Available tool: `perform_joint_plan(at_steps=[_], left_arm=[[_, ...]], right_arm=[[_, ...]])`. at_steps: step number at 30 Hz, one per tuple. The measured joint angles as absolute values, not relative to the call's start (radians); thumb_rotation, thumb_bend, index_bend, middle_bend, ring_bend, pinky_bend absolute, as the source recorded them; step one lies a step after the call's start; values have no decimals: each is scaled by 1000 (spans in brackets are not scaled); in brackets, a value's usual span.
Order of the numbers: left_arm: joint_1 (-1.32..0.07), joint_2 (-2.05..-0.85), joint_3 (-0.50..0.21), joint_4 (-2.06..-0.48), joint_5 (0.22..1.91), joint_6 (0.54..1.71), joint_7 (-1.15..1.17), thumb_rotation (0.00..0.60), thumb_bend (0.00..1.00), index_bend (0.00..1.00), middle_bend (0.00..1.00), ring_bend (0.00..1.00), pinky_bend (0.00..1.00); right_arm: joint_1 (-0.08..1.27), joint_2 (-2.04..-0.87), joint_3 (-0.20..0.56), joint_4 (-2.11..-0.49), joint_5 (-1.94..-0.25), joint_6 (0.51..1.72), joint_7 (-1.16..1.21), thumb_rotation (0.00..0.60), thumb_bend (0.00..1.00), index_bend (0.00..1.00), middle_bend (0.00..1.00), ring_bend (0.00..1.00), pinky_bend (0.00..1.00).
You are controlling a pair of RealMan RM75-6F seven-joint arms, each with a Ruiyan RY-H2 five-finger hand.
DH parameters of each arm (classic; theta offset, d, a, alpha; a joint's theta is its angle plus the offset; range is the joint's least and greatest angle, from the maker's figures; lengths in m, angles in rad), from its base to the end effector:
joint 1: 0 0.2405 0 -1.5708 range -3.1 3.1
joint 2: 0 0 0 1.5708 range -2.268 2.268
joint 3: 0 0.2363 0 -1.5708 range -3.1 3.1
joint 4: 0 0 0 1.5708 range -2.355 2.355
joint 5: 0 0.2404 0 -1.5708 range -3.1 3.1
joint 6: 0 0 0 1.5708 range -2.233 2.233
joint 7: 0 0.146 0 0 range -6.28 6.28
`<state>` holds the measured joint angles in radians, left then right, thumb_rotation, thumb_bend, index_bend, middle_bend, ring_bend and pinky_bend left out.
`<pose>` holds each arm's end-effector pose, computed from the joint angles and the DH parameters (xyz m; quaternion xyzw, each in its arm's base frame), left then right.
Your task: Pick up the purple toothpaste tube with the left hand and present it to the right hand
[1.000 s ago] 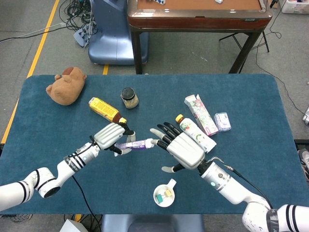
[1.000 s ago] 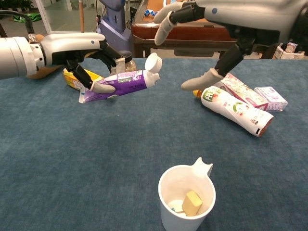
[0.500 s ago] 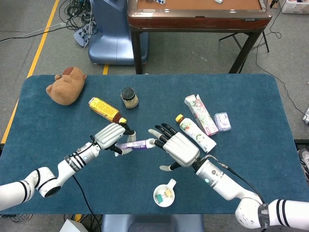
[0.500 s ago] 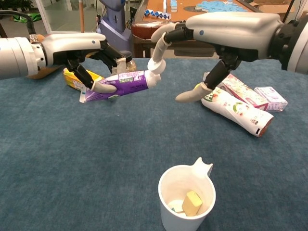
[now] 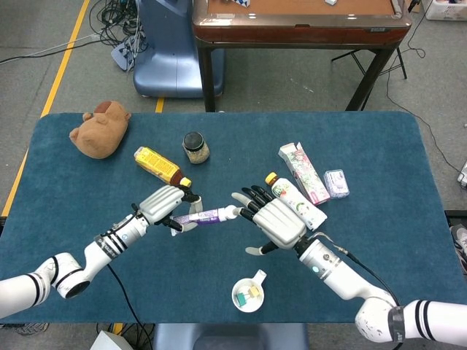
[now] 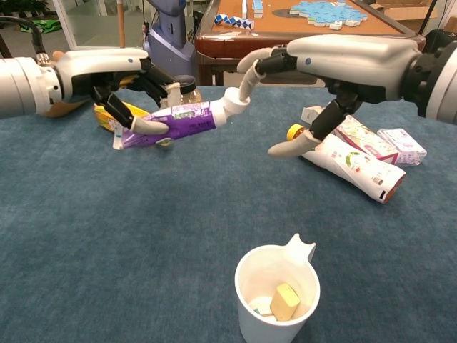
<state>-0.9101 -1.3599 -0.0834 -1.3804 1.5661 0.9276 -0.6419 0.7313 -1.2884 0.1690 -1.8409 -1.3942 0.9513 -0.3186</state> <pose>-0.1062 0.3701 -0.0011 -0.7344 -0.4499 -0.4740 0.1833 -0.0695 -0.2895 0.0047 0.8033 -0.2743 0.4260 0.3129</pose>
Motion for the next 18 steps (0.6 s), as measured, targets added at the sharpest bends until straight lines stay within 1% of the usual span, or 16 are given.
perform_joint_plan(at_steps=[7, 12, 14, 18], left_arm=[[-904, -1350, -84, -1393, 1561, 938, -669, 600, 469, 563, 666, 395, 238], [-892, -1349, -83, -1395, 1565, 963, -696, 600, 468, 563, 666, 395, 238], [-884, -1349, -81, -1394, 1569, 980, -708, 600, 468, 563, 667, 395, 238], [-869, -1356, -80, -1390, 1580, 1020, -728, 600, 468, 566, 668, 396, 238]], right_arm=[[736, -1321, 164, -1821, -1411, 970, -286, 459, 212, 259, 87, 0, 0], [728, -1315, 164, -1833, -1430, 993, -244, 460, 195, 253, 87, 0, 0], [722, -1306, 164, -1842, -1442, 1006, -204, 460, 163, 210, 81, 0, 0], [709, -1280, 167, -1862, -1473, 1033, -99, 461, 66, 31, 25, 0, 0]])
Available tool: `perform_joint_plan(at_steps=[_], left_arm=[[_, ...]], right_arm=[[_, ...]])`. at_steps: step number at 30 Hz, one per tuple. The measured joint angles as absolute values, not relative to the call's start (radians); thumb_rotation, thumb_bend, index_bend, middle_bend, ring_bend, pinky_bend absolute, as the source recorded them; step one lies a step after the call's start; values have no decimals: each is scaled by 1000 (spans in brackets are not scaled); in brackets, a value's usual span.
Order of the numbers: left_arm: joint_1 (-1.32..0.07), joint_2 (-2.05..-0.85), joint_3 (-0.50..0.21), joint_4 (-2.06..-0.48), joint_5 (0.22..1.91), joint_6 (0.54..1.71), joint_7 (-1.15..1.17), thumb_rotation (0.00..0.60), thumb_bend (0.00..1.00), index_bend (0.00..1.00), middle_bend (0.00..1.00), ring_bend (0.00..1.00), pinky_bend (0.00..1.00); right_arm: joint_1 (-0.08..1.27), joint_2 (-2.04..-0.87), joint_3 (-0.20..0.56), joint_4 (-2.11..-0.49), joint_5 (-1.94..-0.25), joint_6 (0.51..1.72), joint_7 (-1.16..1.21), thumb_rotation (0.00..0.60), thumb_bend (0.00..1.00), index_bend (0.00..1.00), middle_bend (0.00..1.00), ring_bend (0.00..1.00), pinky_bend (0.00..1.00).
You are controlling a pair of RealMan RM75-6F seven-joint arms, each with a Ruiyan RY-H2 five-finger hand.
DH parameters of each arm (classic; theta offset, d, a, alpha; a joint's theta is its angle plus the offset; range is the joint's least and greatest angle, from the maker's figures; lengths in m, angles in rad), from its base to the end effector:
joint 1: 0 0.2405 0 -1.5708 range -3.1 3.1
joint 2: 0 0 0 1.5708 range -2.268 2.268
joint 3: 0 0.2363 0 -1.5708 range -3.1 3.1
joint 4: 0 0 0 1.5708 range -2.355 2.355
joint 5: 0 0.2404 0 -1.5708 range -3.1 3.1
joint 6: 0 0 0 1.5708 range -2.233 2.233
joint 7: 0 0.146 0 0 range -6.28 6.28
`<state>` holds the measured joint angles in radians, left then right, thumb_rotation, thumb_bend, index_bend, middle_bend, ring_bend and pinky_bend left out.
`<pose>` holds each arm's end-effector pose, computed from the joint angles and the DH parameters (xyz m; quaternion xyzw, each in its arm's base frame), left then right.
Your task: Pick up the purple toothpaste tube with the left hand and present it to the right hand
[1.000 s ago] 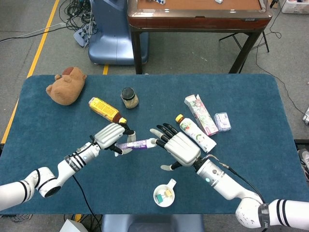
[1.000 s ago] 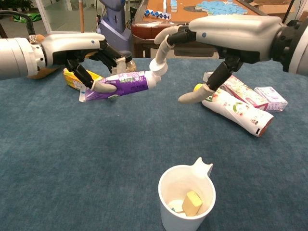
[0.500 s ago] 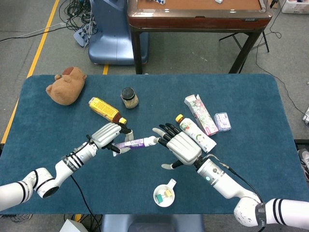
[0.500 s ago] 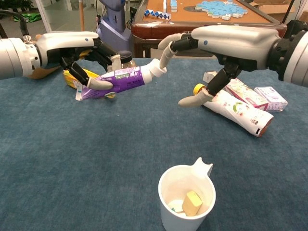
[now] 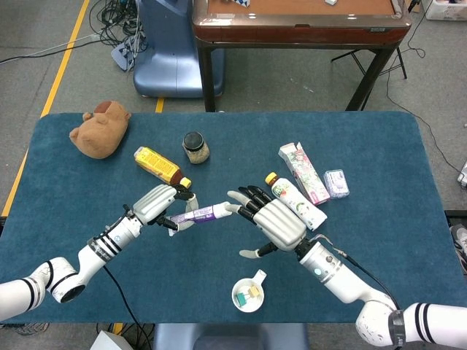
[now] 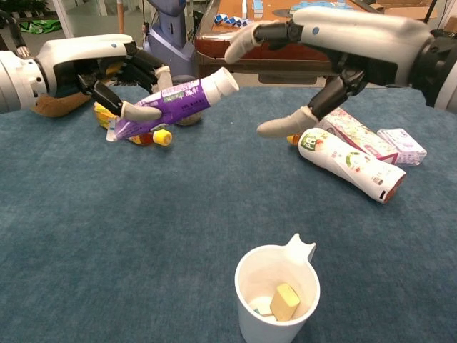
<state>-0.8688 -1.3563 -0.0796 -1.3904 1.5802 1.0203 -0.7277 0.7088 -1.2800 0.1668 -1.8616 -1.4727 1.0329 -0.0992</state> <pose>-0.1120 0.3629 0.0086 -0.6972 -0.4722 -0.5145 0.1620 -0.0626 -0.2826 0.0170 0.7589 -0.3299 0.4937 0.2675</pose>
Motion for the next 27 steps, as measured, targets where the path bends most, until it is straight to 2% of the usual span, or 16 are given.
perform_joint_plan(at_steps=[5, 10, 18, 27], left_arm=[[-852, -1373, -83, -1390, 1585, 1060, -776, 600, 468, 573, 675, 406, 240], [-846, -1382, -86, -1402, 1595, 1081, -783, 600, 468, 576, 679, 408, 241], [-850, -1395, -99, -1420, 1597, 1093, -764, 600, 468, 576, 682, 408, 241], [-856, -1413, -108, -1418, 1602, 1103, -752, 600, 468, 577, 683, 408, 241]], right_arm=[[701, -1256, 186, -1882, -1499, 1066, 52, 457, 0, 0, 0, 0, 0], [711, -1264, 215, -1882, -1510, 1081, 190, 393, 0, 0, 0, 0, 0], [754, -1339, 263, -1845, -1466, 1074, 248, 325, 0, 0, 0, 0, 0], [799, -1427, 292, -1788, -1408, 1042, 297, 313, 0, 0, 0, 0, 0]])
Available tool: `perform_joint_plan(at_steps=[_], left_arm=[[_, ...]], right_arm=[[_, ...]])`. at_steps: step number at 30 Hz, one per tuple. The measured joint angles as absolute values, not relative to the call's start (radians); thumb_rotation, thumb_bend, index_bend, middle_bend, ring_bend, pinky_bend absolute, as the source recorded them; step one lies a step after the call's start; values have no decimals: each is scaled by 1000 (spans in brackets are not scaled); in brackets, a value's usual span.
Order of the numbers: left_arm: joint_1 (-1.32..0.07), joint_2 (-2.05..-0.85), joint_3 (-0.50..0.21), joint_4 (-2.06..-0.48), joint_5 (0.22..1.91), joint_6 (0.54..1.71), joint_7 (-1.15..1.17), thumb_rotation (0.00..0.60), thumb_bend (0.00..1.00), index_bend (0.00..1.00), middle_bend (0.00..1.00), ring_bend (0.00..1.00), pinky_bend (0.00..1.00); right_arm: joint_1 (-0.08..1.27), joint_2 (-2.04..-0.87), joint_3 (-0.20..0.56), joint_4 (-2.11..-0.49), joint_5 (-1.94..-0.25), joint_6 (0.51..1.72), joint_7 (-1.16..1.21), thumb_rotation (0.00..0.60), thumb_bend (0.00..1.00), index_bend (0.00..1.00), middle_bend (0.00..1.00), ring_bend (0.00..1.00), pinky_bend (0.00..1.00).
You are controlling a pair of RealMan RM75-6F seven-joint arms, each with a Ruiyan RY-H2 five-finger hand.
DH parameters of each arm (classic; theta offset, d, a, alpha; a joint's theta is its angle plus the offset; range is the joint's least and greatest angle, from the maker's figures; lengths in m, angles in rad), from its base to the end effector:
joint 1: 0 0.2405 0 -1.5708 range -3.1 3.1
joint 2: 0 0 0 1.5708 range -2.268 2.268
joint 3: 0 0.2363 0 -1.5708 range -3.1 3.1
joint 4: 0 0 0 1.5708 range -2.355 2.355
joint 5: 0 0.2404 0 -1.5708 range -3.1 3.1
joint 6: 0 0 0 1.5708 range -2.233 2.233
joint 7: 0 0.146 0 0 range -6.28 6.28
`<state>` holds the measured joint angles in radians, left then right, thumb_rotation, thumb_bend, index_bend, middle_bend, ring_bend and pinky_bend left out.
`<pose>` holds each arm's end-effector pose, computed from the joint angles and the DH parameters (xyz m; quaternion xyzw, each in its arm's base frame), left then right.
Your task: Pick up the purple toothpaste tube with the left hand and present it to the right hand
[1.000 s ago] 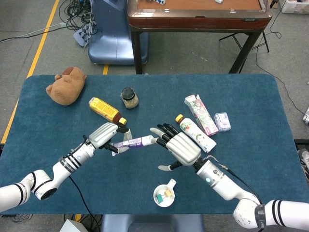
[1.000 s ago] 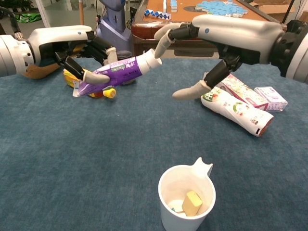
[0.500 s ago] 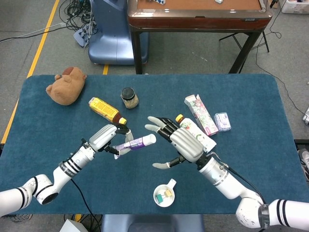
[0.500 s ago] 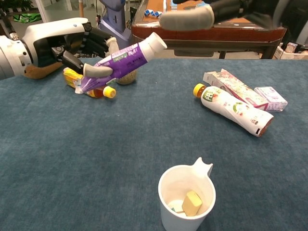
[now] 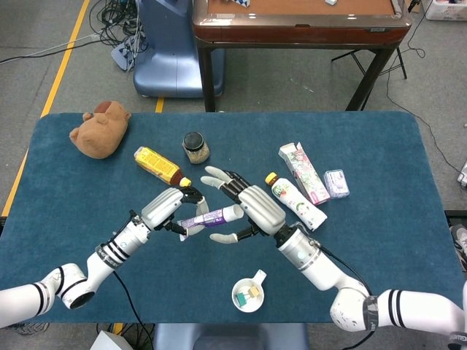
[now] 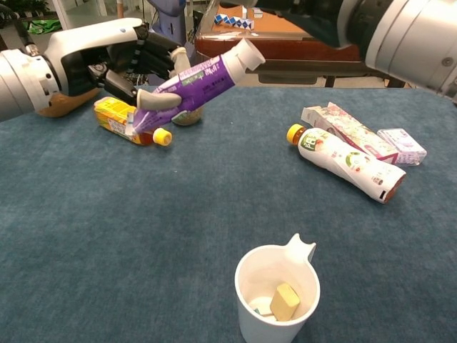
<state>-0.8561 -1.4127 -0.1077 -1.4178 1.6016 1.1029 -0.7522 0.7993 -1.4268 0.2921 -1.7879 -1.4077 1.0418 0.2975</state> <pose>-0.0878 0.3485 0.0005 -0.6674 -0.4742 -0.5628 0.1139 -0.0068 -0.3063 0.0082 0.6411 -0.4620 0.5989 0.1300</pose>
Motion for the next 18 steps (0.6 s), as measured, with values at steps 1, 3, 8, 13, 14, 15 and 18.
perform_joint_plan(at_steps=[1, 3, 8, 13, 14, 15, 18], left_arm=[[-857, -1415, -109, -1418, 1602, 1104, -752, 600, 468, 577, 683, 408, 241], [-860, -1417, -111, -1417, 1604, 1106, -751, 600, 467, 577, 683, 408, 241], [-865, -1421, -116, -1416, 1605, 1109, -747, 600, 467, 577, 684, 408, 241], [-869, -1424, -118, -1416, 1605, 1107, -753, 600, 467, 577, 684, 408, 241], [-870, -1425, -119, -1416, 1604, 1107, -757, 600, 467, 577, 684, 408, 241], [-871, -1426, -120, -1416, 1603, 1106, -760, 600, 467, 577, 684, 408, 241], [-875, -1429, -124, -1414, 1601, 1105, -768, 600, 467, 577, 684, 408, 241]], right_arm=[[805, -1440, 294, -1779, -1404, 1038, 304, 312, 0, 0, 0, 0, 0], [814, -1460, 296, -1766, -1400, 1033, 310, 312, 0, 0, 0, 0, 0], [828, -1504, 299, -1732, -1390, 1030, 336, 312, 0, 0, 0, 0, 0], [832, -1531, 299, -1713, -1394, 1037, 360, 311, 0, 0, 0, 0, 0], [833, -1535, 299, -1711, -1396, 1040, 366, 312, 0, 0, 0, 0, 0], [833, -1539, 299, -1708, -1398, 1042, 373, 311, 0, 0, 0, 0, 0], [833, -1556, 300, -1698, -1410, 1058, 397, 311, 0, 0, 0, 0, 0]])
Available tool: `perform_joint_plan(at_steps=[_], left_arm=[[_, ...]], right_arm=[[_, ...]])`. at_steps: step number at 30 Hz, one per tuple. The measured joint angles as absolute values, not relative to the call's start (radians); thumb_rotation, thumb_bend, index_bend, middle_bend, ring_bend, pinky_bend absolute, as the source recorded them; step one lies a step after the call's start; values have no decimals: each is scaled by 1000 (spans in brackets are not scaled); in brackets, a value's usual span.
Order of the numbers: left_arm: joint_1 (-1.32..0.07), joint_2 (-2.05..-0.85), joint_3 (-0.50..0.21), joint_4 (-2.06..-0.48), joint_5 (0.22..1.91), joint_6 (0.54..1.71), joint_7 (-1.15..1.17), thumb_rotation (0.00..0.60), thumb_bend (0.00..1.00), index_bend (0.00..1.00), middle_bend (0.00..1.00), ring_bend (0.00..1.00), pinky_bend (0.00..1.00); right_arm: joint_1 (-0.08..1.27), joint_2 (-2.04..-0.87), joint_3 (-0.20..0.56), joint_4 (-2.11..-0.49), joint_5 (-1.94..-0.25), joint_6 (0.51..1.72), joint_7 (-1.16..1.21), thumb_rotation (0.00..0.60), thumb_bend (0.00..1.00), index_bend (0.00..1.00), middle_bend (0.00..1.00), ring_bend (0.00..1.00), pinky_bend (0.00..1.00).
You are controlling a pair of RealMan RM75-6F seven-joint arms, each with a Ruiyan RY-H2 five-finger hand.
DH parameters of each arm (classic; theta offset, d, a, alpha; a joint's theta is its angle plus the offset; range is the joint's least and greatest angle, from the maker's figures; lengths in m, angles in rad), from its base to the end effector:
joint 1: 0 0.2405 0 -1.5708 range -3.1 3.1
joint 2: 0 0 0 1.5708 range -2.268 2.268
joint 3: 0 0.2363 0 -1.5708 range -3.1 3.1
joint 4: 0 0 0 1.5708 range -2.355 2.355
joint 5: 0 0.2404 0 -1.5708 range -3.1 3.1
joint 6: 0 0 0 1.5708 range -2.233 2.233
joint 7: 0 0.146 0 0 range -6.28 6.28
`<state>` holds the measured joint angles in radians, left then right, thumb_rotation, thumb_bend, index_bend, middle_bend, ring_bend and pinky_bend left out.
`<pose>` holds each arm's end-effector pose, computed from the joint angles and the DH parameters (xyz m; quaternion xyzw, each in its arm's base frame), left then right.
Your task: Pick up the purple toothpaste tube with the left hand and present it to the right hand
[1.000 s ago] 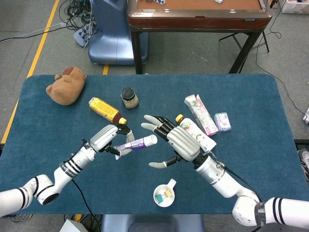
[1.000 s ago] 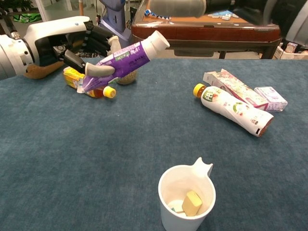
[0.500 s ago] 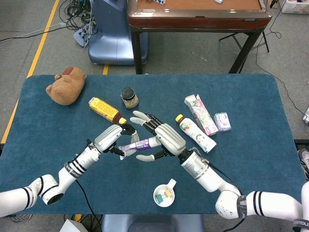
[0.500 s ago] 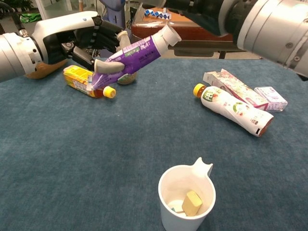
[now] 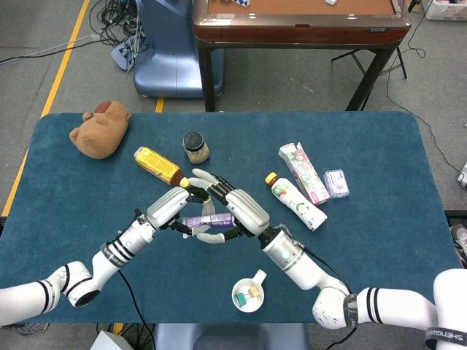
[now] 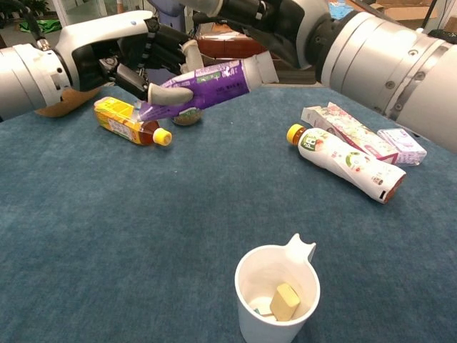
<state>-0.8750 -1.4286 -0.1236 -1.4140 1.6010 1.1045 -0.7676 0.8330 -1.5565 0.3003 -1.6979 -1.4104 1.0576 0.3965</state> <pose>-0.0757 0.3507 -0.0014 -0.6625 -0.4729 -0.5723 0.0993 0.0087 -0.3060 -0.0174 0.6057 -0.4964 0.6164 0.0822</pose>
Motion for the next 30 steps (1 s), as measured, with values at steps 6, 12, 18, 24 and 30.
perform_joint_plan(at_steps=[6, 12, 18, 24, 30], left_arm=[[-880, -1427, -130, -1416, 1594, 1101, -796, 600, 467, 577, 684, 408, 241], [-878, -1420, -131, -1414, 1590, 1104, -826, 600, 467, 578, 685, 408, 241], [-872, -1416, -134, -1409, 1584, 1113, -837, 600, 467, 578, 686, 408, 241], [-870, -1415, -138, -1411, 1578, 1113, -845, 600, 467, 578, 686, 407, 241], [-869, -1416, -141, -1409, 1578, 1120, -847, 600, 467, 578, 686, 406, 241]], right_arm=[[831, -1590, 301, -1670, -1442, 1097, 440, 311, 0, 0, 0, 0, 0], [817, -1602, 297, -1648, -1465, 1139, 480, 309, 0, 0, 0, 0, 0], [798, -1604, 293, -1641, -1471, 1165, 530, 311, 0, 0, 0, 0, 0], [789, -1618, 288, -1624, -1474, 1176, 612, 309, 0, 0, 0, 0, 0], [784, -1629, 285, -1605, -1484, 1184, 696, 310, 0, 0, 0, 0, 0]])
